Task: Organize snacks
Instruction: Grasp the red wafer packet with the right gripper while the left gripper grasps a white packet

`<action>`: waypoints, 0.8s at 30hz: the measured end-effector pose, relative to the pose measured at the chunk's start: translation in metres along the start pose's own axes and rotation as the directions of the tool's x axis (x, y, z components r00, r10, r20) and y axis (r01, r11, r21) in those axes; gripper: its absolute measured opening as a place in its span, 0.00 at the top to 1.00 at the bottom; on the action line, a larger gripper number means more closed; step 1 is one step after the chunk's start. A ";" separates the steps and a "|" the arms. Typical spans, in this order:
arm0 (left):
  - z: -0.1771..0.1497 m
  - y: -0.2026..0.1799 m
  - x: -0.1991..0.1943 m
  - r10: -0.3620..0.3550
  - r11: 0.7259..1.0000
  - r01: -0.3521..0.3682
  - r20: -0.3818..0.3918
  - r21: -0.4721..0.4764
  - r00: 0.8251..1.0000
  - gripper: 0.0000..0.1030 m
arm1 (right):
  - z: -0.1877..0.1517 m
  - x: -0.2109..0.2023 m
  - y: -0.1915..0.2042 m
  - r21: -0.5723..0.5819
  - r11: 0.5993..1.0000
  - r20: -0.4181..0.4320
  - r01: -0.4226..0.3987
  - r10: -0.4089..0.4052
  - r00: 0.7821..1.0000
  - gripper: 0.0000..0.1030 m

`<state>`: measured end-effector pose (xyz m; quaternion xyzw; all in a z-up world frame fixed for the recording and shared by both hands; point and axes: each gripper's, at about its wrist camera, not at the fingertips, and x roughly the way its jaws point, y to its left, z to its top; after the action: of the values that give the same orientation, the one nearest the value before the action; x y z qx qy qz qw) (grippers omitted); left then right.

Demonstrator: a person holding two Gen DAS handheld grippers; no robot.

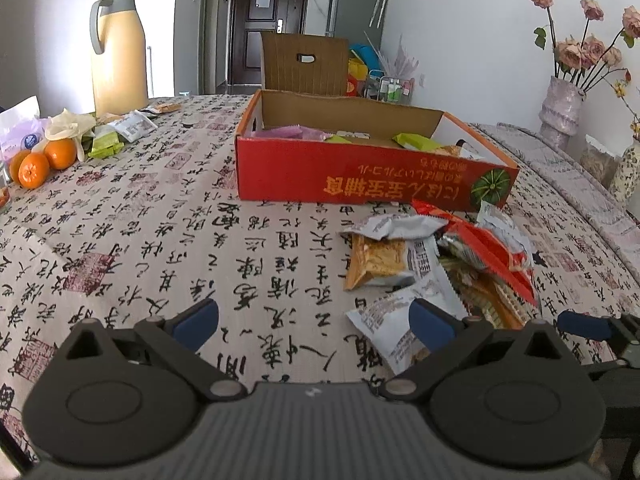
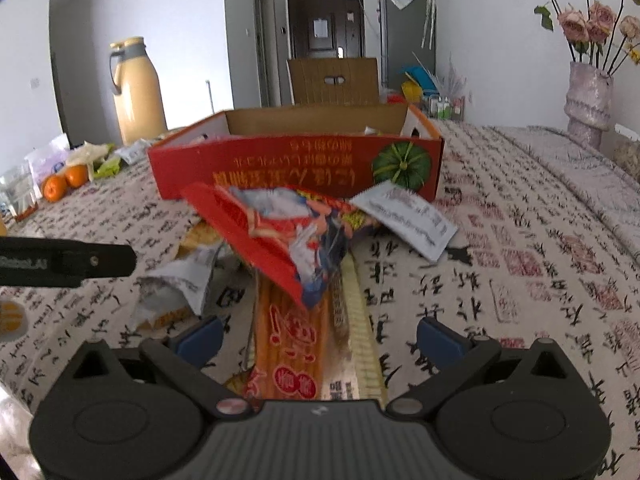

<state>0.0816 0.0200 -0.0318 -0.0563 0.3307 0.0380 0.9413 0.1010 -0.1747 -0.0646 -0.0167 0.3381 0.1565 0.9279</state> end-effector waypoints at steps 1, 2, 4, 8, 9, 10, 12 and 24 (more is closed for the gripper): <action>-0.001 0.000 0.000 -0.001 1.000 0.001 -0.002 0.000 1.000 0.00 | -0.001 0.001 0.001 -0.006 1.000 0.005 0.015 -0.015 1.000 0.00; -0.001 0.000 0.000 -0.001 1.000 0.001 -0.005 -0.001 1.000 0.00 | -0.003 0.003 0.004 -0.019 0.999 0.008 0.040 -0.040 0.999 0.00; -0.002 0.000 0.001 -0.005 1.000 0.005 -0.008 -0.003 1.000 0.00 | -0.006 0.002 0.005 -0.014 0.998 0.026 0.055 -0.054 0.998 0.00; -0.003 -0.001 0.002 -0.007 1.000 0.007 -0.014 -0.004 1.000 0.00 | -0.009 0.001 0.007 -0.009 0.998 0.048 0.065 -0.065 0.997 0.00; -0.003 -0.001 0.002 -0.007 1.000 0.007 -0.014 -0.003 1.000 0.00 | -0.009 0.001 0.007 -0.009 0.998 0.051 0.065 -0.064 0.997 0.00; -0.003 -0.002 0.002 -0.007 1.000 0.006 -0.014 -0.003 1.000 0.00 | -0.010 0.001 0.007 -0.009 0.998 0.053 0.064 -0.063 0.997 0.00; -0.003 -0.002 0.002 -0.006 1.000 0.006 -0.013 -0.002 1.000 0.00 | -0.010 0.001 0.006 -0.016 0.999 0.060 0.052 -0.051 0.997 0.00; -0.003 0.000 0.000 0.000 1.000 0.000 -0.006 -0.009 1.000 0.00 | 0.000 -0.004 0.008 -0.060 0.997 0.052 0.046 -0.043 0.998 0.51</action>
<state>0.0800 0.0200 -0.0339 -0.0606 0.3334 0.0391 0.9400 0.0961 -0.1683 -0.0616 -0.0487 0.3092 0.1464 0.9384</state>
